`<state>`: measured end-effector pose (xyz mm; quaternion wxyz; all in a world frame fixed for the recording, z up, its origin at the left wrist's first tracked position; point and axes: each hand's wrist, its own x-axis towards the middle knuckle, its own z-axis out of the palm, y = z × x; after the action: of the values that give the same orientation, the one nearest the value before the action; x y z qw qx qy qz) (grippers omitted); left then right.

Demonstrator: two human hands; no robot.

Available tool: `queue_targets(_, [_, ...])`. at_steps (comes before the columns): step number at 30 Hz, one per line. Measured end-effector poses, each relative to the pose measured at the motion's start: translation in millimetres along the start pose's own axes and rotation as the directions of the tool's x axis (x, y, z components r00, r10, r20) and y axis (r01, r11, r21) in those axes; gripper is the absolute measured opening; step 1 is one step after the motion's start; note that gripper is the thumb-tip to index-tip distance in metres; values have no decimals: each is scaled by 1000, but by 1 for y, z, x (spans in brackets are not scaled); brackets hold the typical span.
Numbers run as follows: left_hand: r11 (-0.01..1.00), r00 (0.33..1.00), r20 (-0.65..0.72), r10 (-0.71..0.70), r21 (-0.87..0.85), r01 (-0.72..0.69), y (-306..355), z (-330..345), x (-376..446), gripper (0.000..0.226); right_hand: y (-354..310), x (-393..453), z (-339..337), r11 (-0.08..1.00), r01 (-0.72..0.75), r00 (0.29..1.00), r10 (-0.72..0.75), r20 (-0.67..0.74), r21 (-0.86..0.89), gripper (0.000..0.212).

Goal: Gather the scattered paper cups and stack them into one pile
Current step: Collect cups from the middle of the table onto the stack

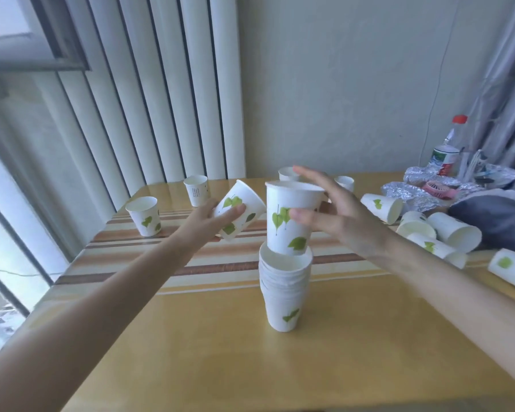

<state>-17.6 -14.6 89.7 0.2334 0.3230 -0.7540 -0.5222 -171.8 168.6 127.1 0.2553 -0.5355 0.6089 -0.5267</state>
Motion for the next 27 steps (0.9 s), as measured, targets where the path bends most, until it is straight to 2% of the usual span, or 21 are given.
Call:
queue_targets(2, [1000, 1000, -6, 14, -6, -14, 3, -1, -12, 33, 4, -10, 4, 996, -16, 999, 20, 38, -92, 65])
queue_targets(5, [999, 1000, -5, 22, -46, -22, 8, -4, -28, 57, 13, -21, 11, 966, -34, 994, 60, 91, -256, 61])
queue_targets(8, [979, 996, 62, 63, -196, -49, 12, -6, -39, 46, 24, -31, 22, 923, -47, 985, 106, 135, -381, 66])
queue_targets(11, [955, 989, 78, 126, -280, -99, 23, -3, -46, 50, 34, -36, 28, 878, -51, 989, 111, 98, -477, 62])
queue_targets(14, [931, 978, 85, 190, -332, -152, 38, 10, -51, 47, 32, -33, 26, 920, -120, 984, 161, 80, -374, 63])
queue_targets(16, [928, 966, 112, 232, -323, -186, 45, 23, -54, 49, 30, -32, 19, 956, -188, 980, 198, 24, -226, 64])
queue_targets(18, [932, 955, 152, 256, -301, -202, 44, 36, -55, 47, 33, -33, 9, 959, -235, 972, 229, -56, -156, 63])
queue_targets(21, [962, 966, 176, 191, -230, -148, 33, 47, -55, 51, 45, -37, -9, 938, -298, 949, 273, -156, -177, 58])
queue_targets(27, [990, 960, 242, 139, -48, -132, 14, 52, -60, 63, 58, -49, -31, 919, -335, 933, 294, -208, -208, 51])
